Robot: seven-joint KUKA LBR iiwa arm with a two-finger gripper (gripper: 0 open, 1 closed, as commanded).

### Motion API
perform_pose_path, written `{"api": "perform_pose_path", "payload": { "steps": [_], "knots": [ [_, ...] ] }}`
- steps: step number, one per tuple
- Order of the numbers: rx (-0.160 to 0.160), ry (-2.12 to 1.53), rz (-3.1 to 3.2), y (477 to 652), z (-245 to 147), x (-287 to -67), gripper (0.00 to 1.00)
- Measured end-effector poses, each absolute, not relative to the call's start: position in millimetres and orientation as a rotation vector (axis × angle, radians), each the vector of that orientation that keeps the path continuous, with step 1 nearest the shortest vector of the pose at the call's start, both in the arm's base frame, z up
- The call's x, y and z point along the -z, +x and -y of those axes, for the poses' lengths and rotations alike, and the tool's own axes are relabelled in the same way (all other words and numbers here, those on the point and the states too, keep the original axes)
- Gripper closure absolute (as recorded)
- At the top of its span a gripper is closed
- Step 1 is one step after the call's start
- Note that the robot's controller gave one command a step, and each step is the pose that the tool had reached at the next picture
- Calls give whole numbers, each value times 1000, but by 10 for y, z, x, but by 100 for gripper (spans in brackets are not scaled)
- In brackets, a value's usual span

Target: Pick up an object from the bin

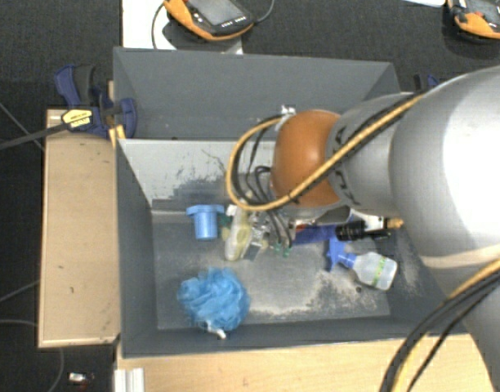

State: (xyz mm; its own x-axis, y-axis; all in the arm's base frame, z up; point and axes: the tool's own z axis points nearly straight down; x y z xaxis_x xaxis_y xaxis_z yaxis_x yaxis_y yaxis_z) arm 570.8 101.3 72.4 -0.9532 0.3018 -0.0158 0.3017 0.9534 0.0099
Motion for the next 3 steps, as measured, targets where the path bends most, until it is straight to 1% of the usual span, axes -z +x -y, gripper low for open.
{"api": "perform_pose_path", "payload": {
  "steps": [1, 2, 3],
  "knots": [
    [-12, 475, -3085, 5709, -1012, -763, 100],
    [-9, 473, -3092, 5694, -1005, -1157, 100],
    [-13, 468, -3084, 5715, -1008, -1399, 100]
  ]
}}
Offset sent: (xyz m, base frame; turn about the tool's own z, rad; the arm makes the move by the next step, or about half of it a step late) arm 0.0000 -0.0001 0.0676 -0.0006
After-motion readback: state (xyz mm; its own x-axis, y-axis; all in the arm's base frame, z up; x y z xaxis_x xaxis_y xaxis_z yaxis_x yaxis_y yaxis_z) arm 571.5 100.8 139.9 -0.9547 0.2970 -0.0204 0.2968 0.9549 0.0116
